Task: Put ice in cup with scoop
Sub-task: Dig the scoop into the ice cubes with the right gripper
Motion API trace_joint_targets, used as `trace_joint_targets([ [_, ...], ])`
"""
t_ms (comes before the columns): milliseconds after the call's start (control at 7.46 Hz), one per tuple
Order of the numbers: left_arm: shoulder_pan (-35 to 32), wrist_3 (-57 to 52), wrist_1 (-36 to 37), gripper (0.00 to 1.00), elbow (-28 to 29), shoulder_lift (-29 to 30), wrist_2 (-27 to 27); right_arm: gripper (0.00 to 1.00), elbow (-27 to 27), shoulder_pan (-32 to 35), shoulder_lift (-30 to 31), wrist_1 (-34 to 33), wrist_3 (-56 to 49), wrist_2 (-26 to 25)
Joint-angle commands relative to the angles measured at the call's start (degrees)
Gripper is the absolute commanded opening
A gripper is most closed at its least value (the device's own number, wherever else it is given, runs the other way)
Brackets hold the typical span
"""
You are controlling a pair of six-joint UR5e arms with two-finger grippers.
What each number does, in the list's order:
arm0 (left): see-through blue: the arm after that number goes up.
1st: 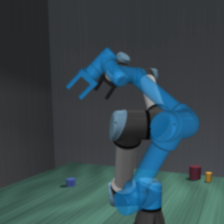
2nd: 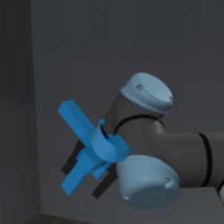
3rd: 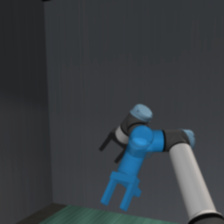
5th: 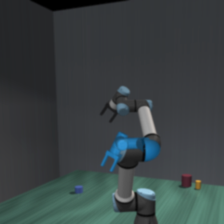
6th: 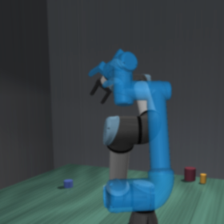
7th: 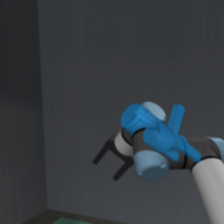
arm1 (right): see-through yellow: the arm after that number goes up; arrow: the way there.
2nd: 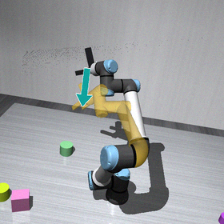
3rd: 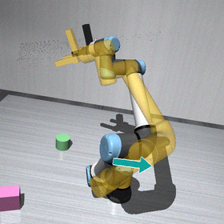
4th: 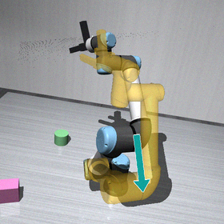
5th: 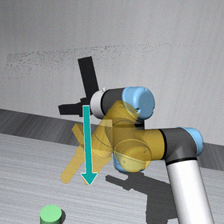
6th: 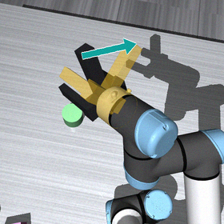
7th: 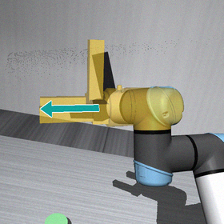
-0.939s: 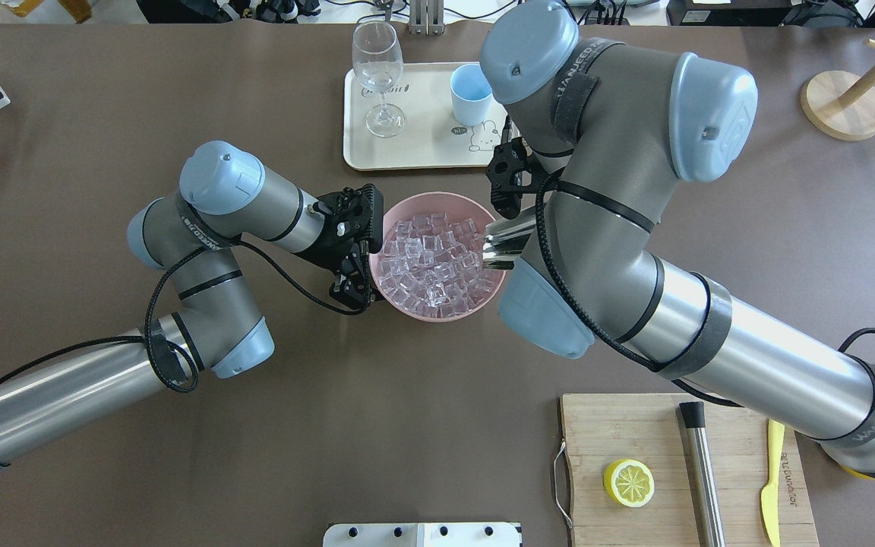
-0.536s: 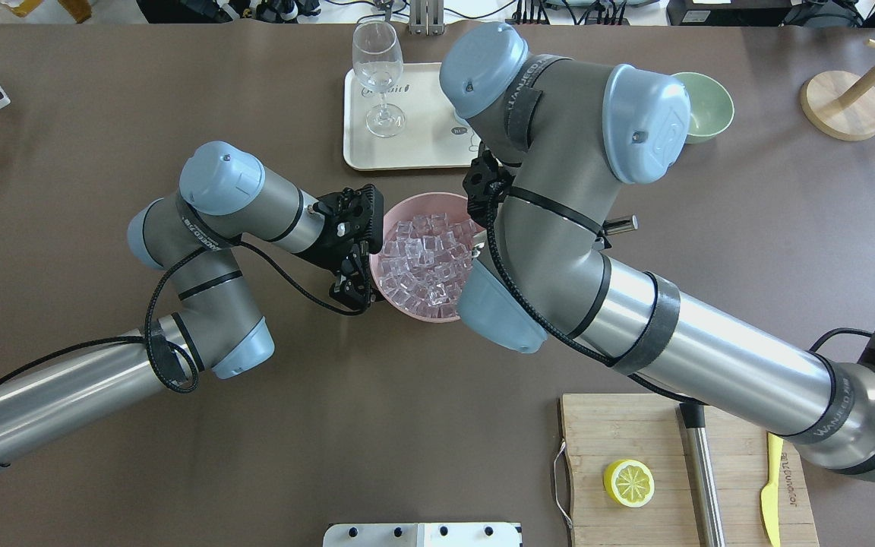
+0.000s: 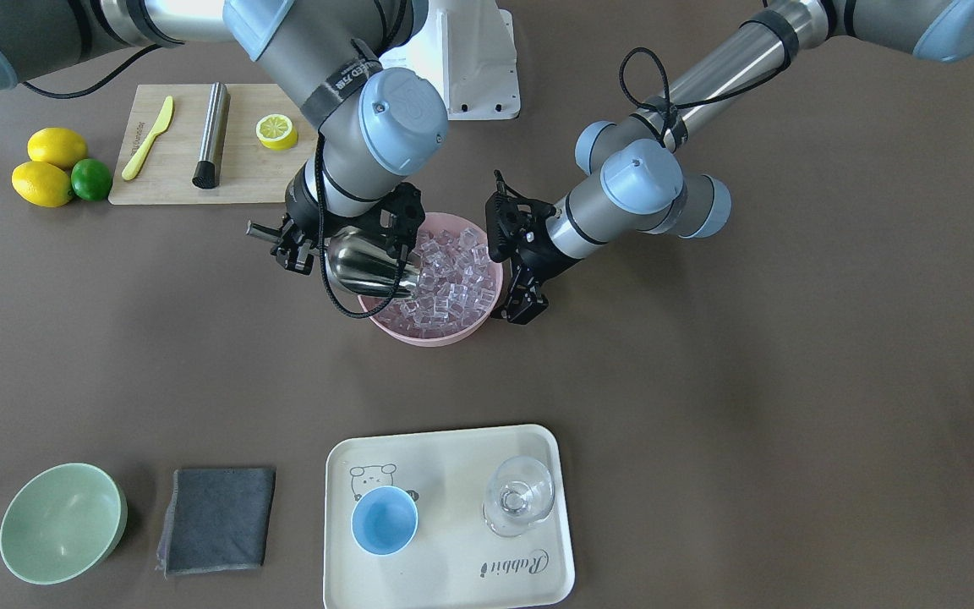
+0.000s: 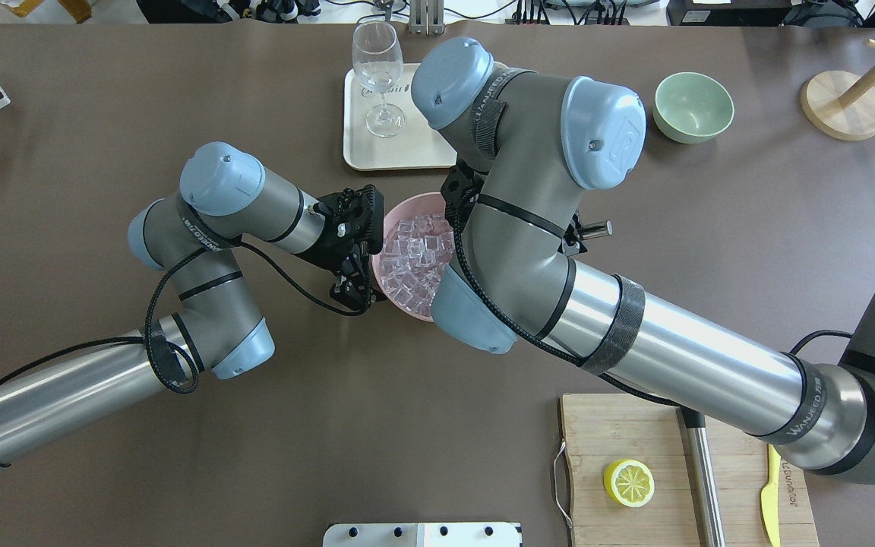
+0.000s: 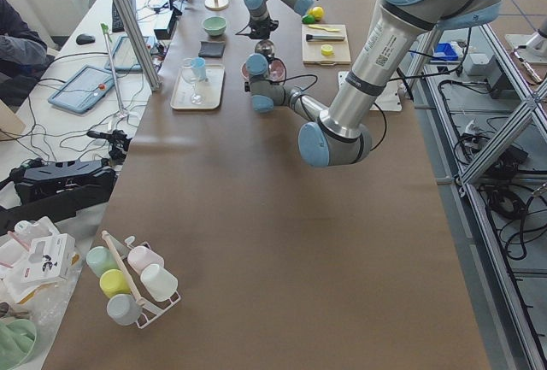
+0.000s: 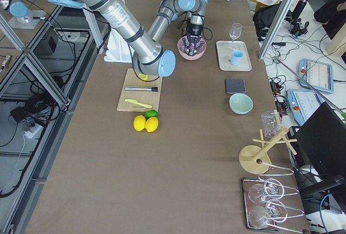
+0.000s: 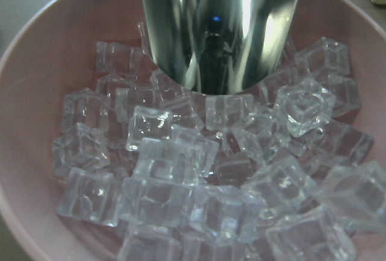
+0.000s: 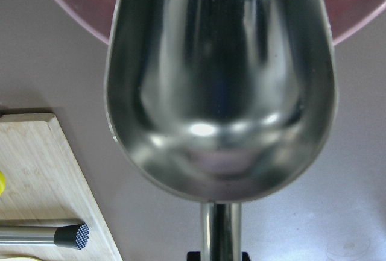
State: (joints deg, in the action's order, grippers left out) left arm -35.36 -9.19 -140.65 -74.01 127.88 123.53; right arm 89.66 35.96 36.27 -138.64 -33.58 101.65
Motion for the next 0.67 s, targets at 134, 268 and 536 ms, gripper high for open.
trace_joint_targets([
  [134,0.02,-0.04,-0.06,0.98,0.00,-0.09,-0.04,0.00,-1.24,-0.90,0.38,4.34,3.26,0.30],
  [268,0.02,-0.04,-0.06,0.98,0.00,-0.18,-0.04,0.00,-1.24,-0.90,0.99,6.60,5.00,0.48],
  [536,0.02,-0.04,-0.06,0.98,0.00,-0.26,-0.04,0.00,-1.24,-0.90,1.08,8.72,7.12,0.74],
])
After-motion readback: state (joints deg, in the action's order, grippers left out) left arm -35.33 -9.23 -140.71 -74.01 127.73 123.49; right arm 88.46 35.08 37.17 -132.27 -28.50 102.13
